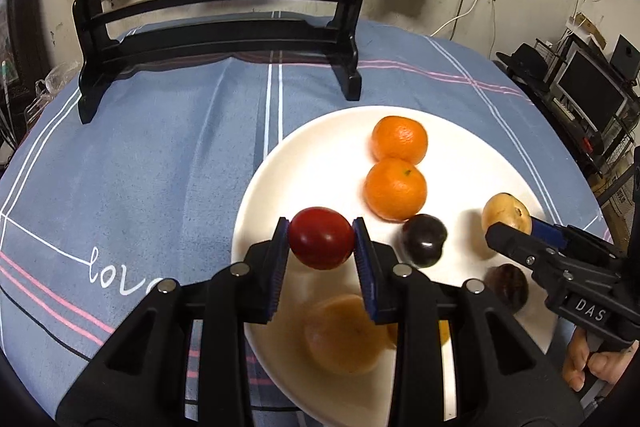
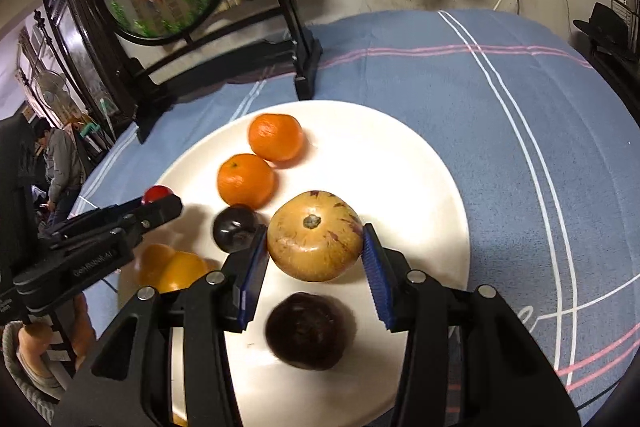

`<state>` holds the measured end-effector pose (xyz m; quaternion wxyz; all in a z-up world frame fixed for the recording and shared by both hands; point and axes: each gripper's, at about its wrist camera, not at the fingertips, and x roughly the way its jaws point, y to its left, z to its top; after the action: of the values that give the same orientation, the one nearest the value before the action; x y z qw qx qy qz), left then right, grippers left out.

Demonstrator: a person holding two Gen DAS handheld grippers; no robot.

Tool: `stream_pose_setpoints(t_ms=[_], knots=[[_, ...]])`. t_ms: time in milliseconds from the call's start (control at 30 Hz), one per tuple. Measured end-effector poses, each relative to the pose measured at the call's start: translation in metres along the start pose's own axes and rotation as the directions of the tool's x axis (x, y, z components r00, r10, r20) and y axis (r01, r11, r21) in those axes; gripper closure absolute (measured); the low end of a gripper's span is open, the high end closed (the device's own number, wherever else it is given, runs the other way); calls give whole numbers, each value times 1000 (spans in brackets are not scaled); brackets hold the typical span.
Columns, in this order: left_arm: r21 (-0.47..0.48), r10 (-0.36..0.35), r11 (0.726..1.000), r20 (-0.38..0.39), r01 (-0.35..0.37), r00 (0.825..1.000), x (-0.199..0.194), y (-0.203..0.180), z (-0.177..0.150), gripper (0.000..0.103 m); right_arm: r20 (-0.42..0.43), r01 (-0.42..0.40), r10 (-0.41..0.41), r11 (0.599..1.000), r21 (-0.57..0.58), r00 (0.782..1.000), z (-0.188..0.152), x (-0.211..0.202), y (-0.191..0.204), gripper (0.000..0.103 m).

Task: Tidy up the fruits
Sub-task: 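Lower the tomato and striped fruit onto the white plate and open both tools, then grasp a dark brown round fruit with the left tool while the right tool returns to the pile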

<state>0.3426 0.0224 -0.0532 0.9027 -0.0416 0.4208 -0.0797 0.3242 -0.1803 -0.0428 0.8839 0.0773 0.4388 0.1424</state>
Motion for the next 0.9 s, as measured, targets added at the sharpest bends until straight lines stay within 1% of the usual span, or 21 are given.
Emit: stream_pose_setpoints(t_ms=[33,67,100,133,233,267,333,367,400,433,467,533,633,733,767,800,867,900], knots=[[-6,2,1000,0,-2,1000,0,1,0,52,-3,9,-9,1000,5,1000,-1,0,-2,49],[-15,2,1000,7,-2,1000,-1,2,0,40,10,12,-12,1000,10,1000,0,-2,-3,37],[-22,-10,1000,21,10,1000,-4,2,0,39,36,14,-14,1000,13,999,-1,-7,-4,35],[-22,-4,1000,31,5,1000,-8,2,1,38,70,17,-17,1000,10,997,-1,-15,-4,36],[-21,8,1000,78,-7,997,-25,1,4,35,133,11,-12,1000,7,991,3,-37,-2,35],[-29,3,1000,90,-1,996,-32,1,5,33,166,-9,6,1000,20,986,4,-49,-1,35],[-45,-6,999,115,12,993,-46,3,6,31,192,-46,40,999,25,981,5,-65,3,35],[-52,-8,999,129,15,992,-53,3,6,24,200,-66,60,998,22,978,6,-76,8,31],[-56,-8,998,143,16,990,-60,2,5,21,206,-76,70,997,19,976,5,-82,11,29],[-59,1,998,167,9,986,-70,2,2,16,217,-89,84,996,14,972,3,-90,16,23],[-59,12,998,183,-2,983,-77,2,-1,15,238,-98,94,995,5,967,-2,-102,22,14],[-44,42,998,200,-34,979,-88,0,-13,13,267,-94,94,996,-13,959,-14,-117,32,6],[-34,69,997,186,-64,980,-101,4,-45,10,257,-82,92,995,-48,962,-37,-125,39,6],[-27,81,997,165,-78,983,-113,8,-77,7,237,-76,81,997,-28,968,-72,-130,32,6],[-13,96,995,159,-95,983,-115,8,-87,4,208,-63,65,998,-18,976,-86,-130,28,6],[17,123,992,154,-127,980,-117,6,-98,4,188,-48,50,999,-15,981,-94,-130,26,6],[31,162,985,151,-168,975,-119,9,-109,4,174,-7,8,1000,-5,985,-107,-133,20,6],[22,159,986,133,-163,978,-117,12,-114,4,176,2,-2,1000,3,984,-112,-136,18,6]])
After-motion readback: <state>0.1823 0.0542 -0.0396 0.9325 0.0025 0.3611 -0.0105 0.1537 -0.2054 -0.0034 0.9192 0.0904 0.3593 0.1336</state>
